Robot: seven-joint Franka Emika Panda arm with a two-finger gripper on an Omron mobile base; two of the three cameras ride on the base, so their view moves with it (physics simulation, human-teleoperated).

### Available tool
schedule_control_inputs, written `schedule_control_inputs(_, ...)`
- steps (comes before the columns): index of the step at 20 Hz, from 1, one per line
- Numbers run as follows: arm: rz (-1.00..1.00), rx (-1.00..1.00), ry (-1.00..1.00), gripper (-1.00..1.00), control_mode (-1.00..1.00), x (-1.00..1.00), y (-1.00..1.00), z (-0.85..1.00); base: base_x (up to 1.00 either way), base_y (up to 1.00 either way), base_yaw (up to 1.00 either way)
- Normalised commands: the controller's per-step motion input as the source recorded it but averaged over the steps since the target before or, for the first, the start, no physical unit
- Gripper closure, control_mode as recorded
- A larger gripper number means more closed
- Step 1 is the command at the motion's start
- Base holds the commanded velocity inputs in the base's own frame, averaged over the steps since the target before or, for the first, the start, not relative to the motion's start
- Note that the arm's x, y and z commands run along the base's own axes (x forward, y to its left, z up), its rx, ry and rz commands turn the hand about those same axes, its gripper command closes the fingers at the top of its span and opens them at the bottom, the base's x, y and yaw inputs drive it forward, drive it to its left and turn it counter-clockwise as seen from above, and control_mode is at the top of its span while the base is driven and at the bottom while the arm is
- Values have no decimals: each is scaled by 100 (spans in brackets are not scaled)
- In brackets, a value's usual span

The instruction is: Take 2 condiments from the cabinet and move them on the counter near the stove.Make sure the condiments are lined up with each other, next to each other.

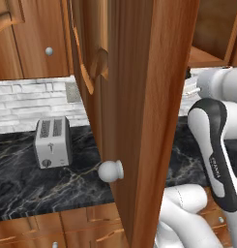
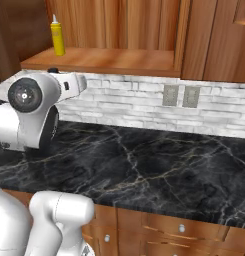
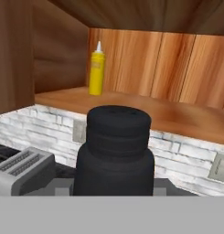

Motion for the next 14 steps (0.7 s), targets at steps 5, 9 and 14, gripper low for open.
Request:
schedule_control_inputs(5,-10,0,0,100,-100,-35,-6,-23,0,0,0)
schedule_control_inputs(9,-16,0,0,100,-100,-8,0,-9,0,0,0)
schedule_control_inputs(14,-14,0,0,100,-100,0,0,-2,0,0,0)
